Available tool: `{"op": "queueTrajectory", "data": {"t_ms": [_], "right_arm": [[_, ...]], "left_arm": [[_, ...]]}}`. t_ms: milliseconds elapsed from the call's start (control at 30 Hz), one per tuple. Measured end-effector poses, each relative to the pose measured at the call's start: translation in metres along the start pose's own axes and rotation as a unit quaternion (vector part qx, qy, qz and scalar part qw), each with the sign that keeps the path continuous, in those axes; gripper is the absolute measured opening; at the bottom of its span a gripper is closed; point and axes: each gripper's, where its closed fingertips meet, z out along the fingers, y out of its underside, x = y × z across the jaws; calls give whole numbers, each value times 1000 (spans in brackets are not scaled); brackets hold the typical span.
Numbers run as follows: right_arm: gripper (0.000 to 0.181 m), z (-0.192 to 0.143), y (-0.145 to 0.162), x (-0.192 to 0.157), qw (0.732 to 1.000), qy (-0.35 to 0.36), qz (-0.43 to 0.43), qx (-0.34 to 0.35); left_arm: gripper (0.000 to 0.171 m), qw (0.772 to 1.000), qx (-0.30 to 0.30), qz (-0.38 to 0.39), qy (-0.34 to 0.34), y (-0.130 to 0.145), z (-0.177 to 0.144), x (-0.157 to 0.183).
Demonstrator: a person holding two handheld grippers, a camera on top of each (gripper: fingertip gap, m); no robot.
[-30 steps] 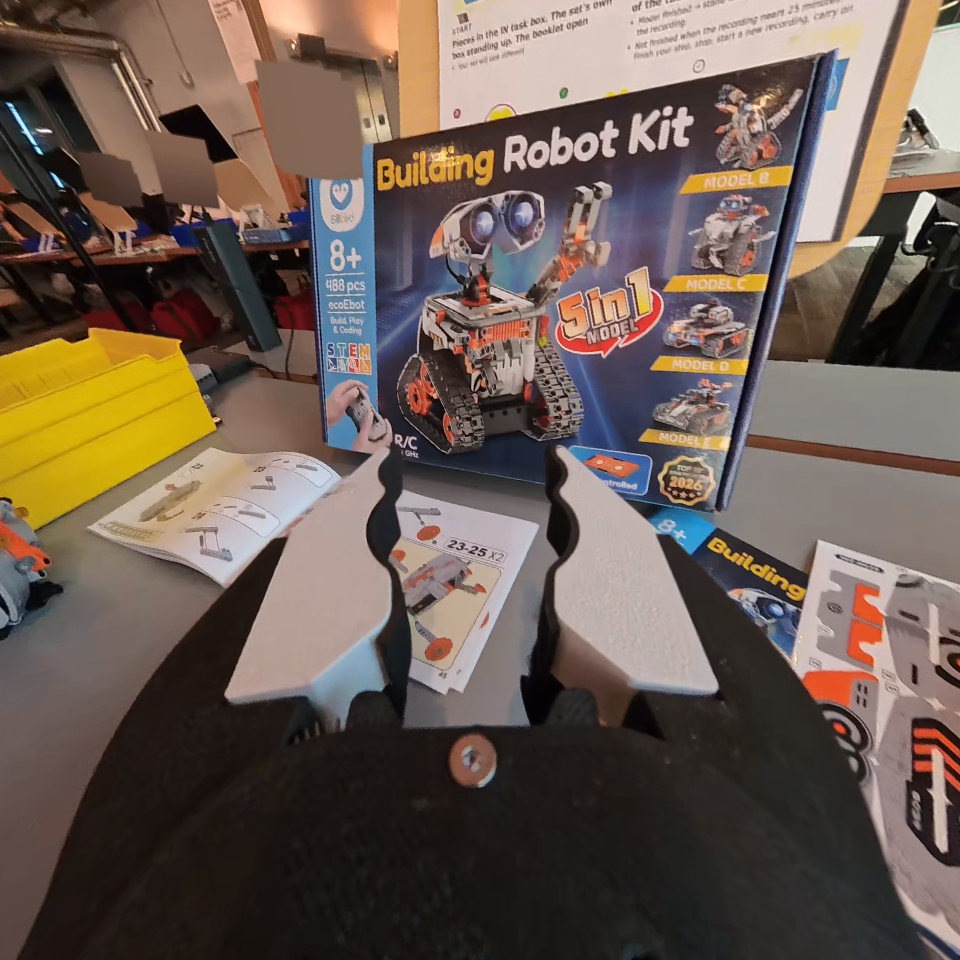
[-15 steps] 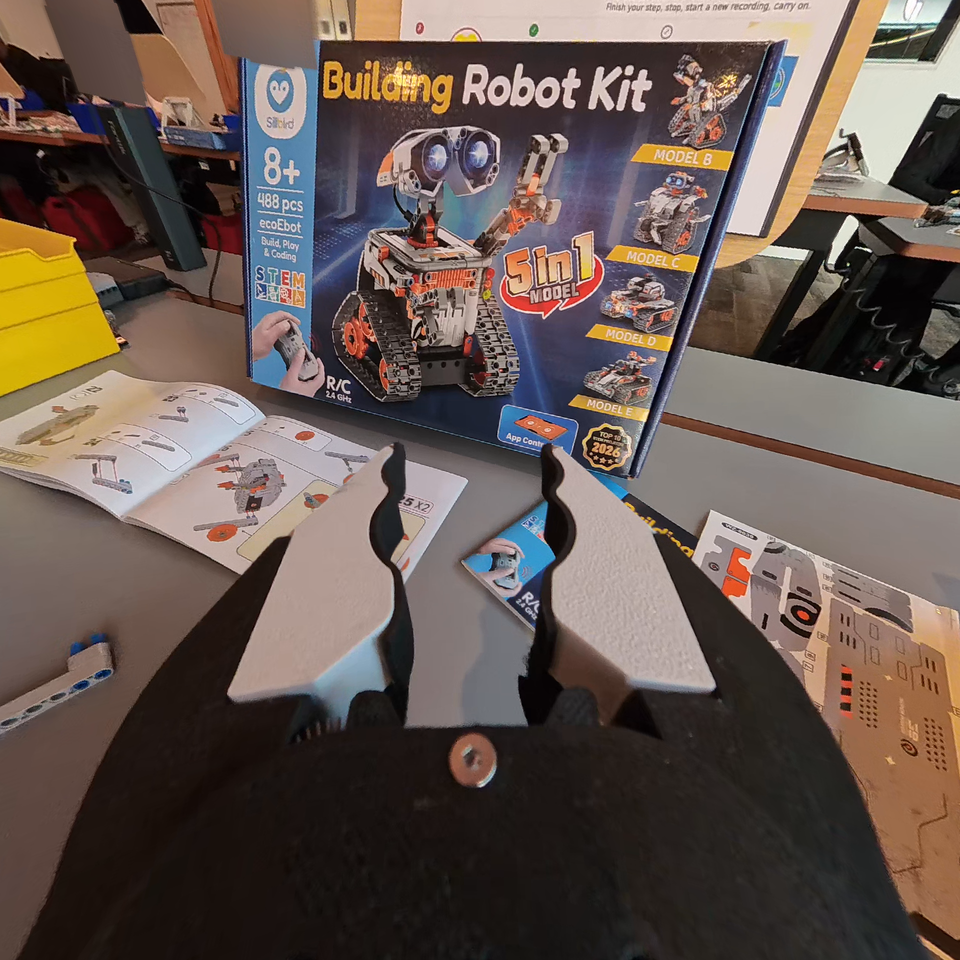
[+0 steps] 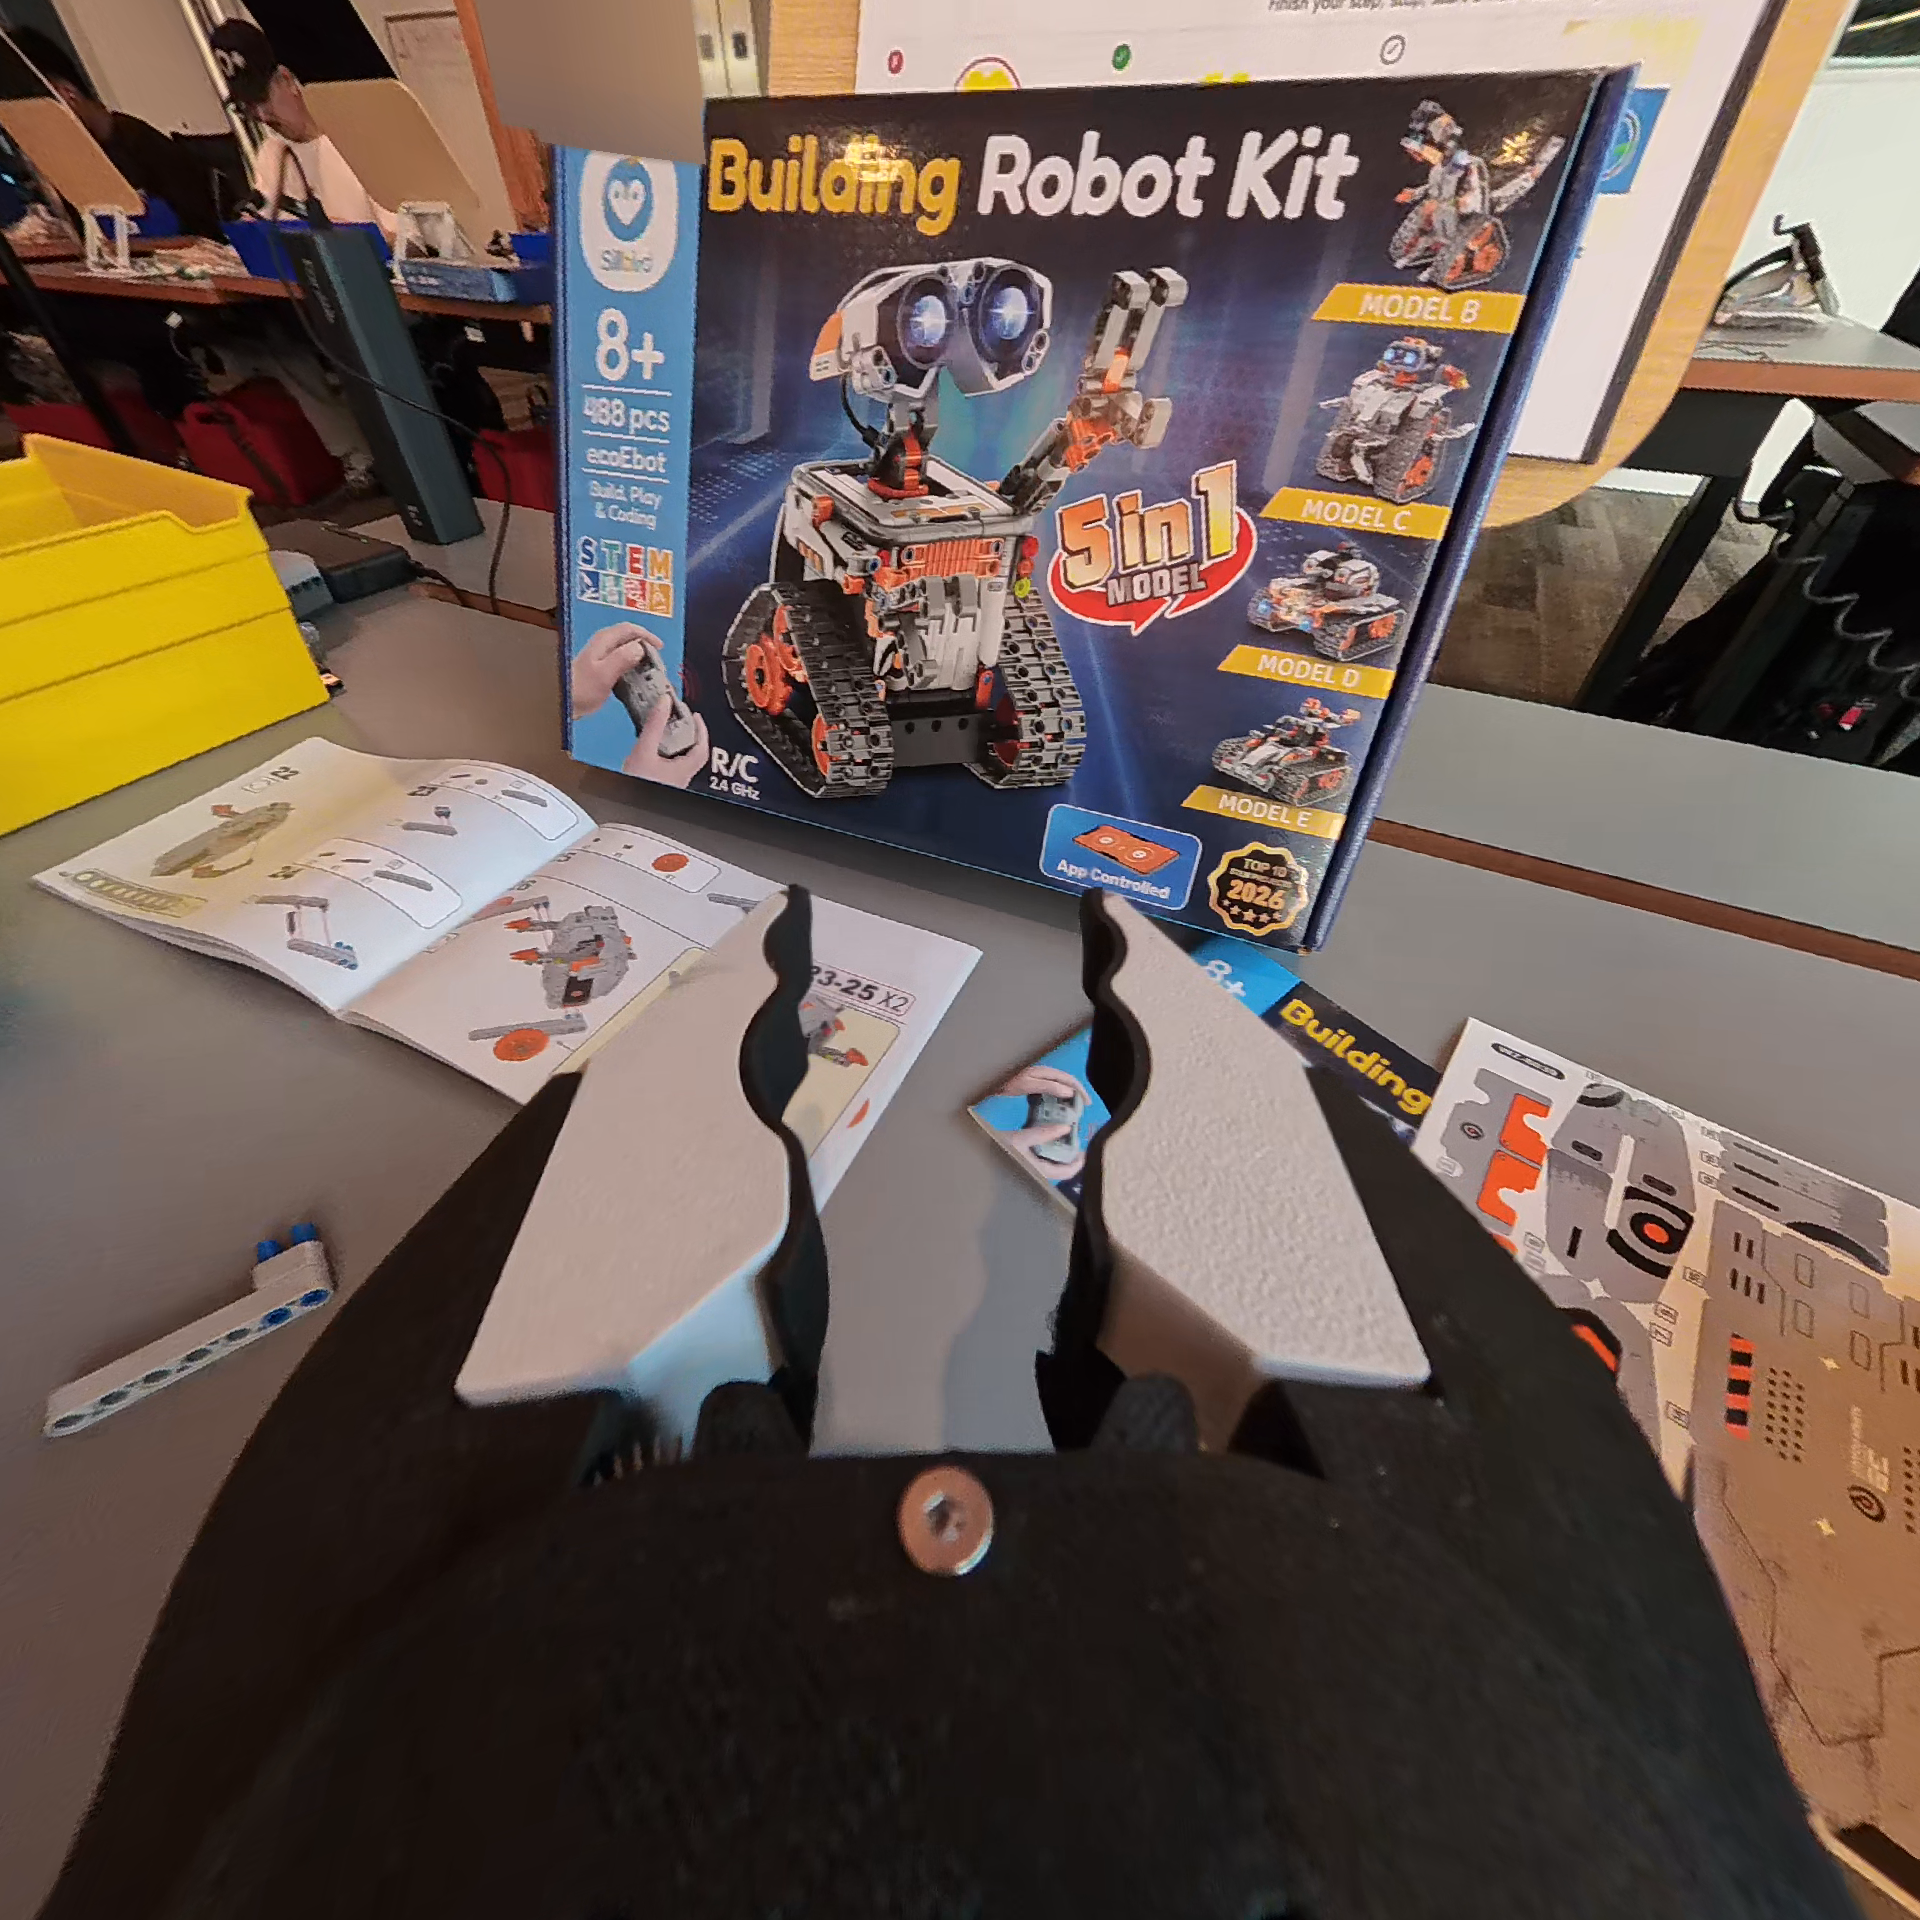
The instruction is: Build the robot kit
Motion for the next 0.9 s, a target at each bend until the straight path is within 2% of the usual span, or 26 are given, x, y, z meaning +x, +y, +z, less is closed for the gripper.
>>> {"op": "queueTrajectory", "data": {"t_ms": [167, 400, 533, 700, 900], "right_arm": [[50, 1, 1, -8, 1000, -21, 7, -9], [49, 0, 7, -16, 997, -37, 67, -30], [48, 1, 9, -17, 997, -34, 58, -37], [48, 5, 20, -21, 996, -40, 54, -61], [47, 4, 19, -20, 996, -38, 55, -59]], "left_arm": [[18, 999, -28, -13, -22, 7, 5, -4], [18, 997, -53, -35, -35, 14, 11, -12], [18, 995, -62, -56, -46, 19, 11, -18], [16, 996, -70, -46, -44, 18, 14, -11], [16, 995, -73, -42, -45, 17, 16, -7]]}}
